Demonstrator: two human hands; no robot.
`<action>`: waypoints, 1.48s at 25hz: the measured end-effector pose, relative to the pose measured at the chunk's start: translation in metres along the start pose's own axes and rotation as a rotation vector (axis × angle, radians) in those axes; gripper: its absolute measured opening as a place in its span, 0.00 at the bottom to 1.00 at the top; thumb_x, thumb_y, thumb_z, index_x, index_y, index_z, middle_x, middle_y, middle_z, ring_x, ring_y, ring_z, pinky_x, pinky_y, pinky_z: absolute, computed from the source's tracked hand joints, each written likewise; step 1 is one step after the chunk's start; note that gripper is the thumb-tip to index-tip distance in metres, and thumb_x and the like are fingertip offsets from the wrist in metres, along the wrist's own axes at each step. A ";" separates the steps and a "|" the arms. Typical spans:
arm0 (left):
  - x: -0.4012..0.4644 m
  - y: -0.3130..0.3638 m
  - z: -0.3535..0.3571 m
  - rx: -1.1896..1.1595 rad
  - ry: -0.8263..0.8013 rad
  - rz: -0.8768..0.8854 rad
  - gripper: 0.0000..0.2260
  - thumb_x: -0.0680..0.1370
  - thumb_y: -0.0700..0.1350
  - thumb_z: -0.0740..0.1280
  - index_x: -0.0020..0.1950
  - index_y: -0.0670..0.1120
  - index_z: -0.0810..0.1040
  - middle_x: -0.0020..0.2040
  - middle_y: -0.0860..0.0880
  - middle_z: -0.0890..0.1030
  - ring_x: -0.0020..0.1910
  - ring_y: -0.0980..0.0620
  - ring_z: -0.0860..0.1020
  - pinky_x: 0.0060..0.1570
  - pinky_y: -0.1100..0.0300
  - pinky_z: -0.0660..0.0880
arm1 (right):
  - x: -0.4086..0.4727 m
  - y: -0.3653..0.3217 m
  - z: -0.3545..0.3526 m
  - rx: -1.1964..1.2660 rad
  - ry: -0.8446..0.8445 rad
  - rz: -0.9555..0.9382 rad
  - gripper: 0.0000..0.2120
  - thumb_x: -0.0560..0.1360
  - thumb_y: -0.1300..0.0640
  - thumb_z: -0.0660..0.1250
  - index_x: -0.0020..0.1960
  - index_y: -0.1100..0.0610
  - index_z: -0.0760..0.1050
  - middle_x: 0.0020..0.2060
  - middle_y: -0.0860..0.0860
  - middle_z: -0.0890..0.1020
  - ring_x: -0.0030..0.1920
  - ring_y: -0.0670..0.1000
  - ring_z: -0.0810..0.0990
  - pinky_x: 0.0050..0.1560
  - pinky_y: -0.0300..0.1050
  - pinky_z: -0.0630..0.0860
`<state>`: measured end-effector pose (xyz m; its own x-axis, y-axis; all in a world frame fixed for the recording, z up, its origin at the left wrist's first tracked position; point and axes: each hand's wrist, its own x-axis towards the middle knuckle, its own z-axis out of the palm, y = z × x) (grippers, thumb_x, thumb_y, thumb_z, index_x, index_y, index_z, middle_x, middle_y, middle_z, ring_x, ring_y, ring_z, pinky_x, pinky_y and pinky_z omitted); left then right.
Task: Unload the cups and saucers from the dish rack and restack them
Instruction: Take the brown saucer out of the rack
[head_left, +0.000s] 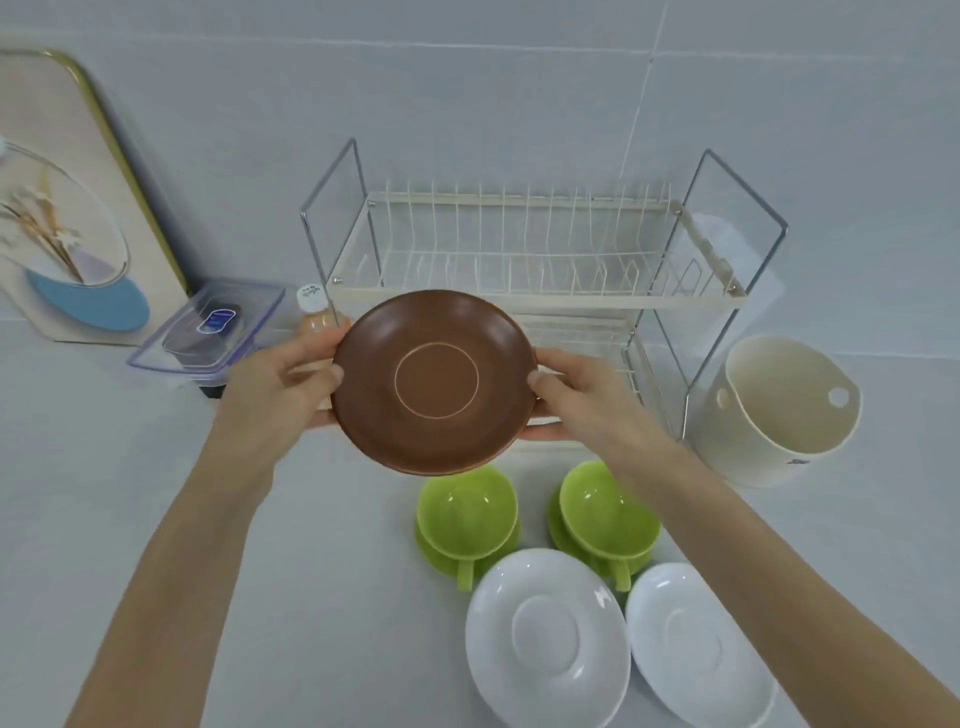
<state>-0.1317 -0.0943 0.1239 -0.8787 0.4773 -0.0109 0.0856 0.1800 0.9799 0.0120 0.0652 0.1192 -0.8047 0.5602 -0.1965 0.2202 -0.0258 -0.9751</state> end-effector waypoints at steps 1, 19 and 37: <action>-0.010 -0.015 -0.004 0.010 0.005 -0.041 0.18 0.76 0.32 0.59 0.62 0.47 0.74 0.46 0.51 0.78 0.37 0.59 0.78 0.26 0.74 0.75 | -0.004 0.016 0.007 -0.019 -0.010 0.026 0.17 0.78 0.67 0.52 0.58 0.53 0.74 0.35 0.53 0.80 0.30 0.42 0.82 0.37 0.36 0.81; -0.106 -0.173 -0.036 0.104 0.141 -0.592 0.15 0.76 0.31 0.59 0.59 0.41 0.76 0.52 0.44 0.77 0.44 0.44 0.76 0.51 0.51 0.75 | -0.057 0.165 0.095 -0.512 -0.129 0.220 0.21 0.77 0.59 0.56 0.70 0.55 0.65 0.59 0.60 0.76 0.62 0.57 0.75 0.63 0.45 0.69; -0.098 -0.174 -0.006 0.592 0.091 -0.376 0.17 0.76 0.39 0.61 0.65 0.42 0.72 0.65 0.39 0.71 0.62 0.40 0.72 0.63 0.50 0.67 | -0.060 0.160 0.080 -0.503 -0.254 0.233 0.20 0.78 0.57 0.55 0.69 0.53 0.67 0.61 0.51 0.78 0.64 0.50 0.74 0.61 0.37 0.66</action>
<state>-0.0628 -0.1777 -0.0442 -0.9323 0.2219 -0.2856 -0.0132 0.7683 0.6400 0.0509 -0.0389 -0.0336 -0.7966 0.3703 -0.4779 0.5902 0.3049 -0.7475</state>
